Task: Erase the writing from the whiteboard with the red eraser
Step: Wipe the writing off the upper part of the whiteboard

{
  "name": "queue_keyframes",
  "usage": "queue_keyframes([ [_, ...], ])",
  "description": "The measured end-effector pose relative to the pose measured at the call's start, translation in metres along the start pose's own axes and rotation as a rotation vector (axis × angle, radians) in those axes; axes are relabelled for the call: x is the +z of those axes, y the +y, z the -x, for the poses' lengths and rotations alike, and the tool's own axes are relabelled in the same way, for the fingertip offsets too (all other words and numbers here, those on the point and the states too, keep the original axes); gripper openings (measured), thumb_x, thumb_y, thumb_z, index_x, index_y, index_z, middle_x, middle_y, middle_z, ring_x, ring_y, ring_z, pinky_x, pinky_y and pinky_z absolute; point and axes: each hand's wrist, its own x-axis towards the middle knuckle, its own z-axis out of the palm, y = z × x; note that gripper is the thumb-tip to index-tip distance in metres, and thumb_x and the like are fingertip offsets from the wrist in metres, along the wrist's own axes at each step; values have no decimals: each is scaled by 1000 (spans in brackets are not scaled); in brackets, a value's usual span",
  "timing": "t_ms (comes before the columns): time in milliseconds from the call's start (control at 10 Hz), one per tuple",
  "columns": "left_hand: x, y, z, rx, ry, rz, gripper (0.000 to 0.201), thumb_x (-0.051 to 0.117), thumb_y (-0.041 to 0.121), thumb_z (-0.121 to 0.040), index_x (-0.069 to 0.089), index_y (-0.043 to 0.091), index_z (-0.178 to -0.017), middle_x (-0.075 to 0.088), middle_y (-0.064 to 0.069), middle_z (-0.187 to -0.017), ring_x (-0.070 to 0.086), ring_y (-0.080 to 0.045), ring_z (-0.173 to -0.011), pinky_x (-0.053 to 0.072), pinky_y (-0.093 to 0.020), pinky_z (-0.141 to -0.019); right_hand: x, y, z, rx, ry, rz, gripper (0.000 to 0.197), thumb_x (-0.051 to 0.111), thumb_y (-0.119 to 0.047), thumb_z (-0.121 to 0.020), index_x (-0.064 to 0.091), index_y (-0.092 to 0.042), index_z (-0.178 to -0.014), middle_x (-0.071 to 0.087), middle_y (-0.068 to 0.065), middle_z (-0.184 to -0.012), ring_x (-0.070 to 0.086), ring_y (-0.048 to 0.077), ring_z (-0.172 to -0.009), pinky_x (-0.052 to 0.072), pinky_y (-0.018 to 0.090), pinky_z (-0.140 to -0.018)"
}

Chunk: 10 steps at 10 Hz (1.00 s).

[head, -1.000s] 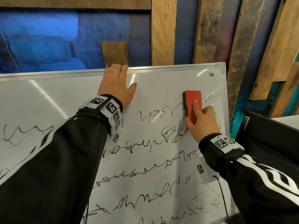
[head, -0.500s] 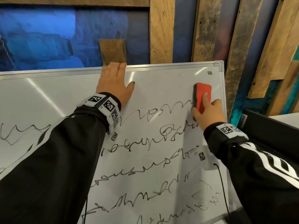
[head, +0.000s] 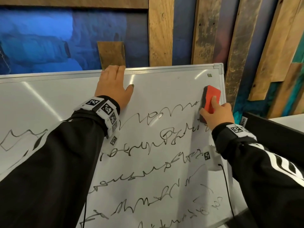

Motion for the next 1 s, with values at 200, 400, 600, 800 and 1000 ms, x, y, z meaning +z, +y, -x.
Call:
queue_keyframes([
  [200,0,-1,0,4,-17,-9,61,49,37,-90,29,10,-142,34,-11,-142,26,-29,-134,14,-40,-115,36,-8,66,-108,-53,-107,72,51,-42,-90,12,-27,-148,28,1,-106,43,16,-89,40,23,-84],
  [400,-4,-2,-1,8,-46,-8,61,48,36,-91,28,11,-142,33,-11,-144,24,-28,-135,12,-38,-115,14,-7,24,-106,-3,5,70,50,-40,-91,12,-26,-149,32,7,-110,45,22,-90,42,28,-83],
  [600,-3,-1,-1,-10,-54,11,61,48,36,-91,27,12,-143,32,-10,-144,22,-27,-136,12,-39,-115,3,-17,9,-28,21,0,69,48,-43,-91,14,-25,-148,34,13,-119,47,28,-98,43,30,-86],
  [800,0,-2,-1,-8,-34,1,61,49,36,-91,28,11,-142,33,-10,-144,24,-27,-136,14,-40,-115,57,-16,96,-234,-99,-110,77,53,-41,-90,5,-29,-149,25,-2,-106,42,12,-92,42,23,-92],
  [1000,-4,-2,0,2,-29,4,60,49,34,-90,29,10,-142,34,-11,-142,25,-27,-134,16,-39,-114,49,-13,66,-198,39,-44,74,53,-39,-90,11,-24,-150,25,1,-103,41,19,-95,42,31,-96],
])
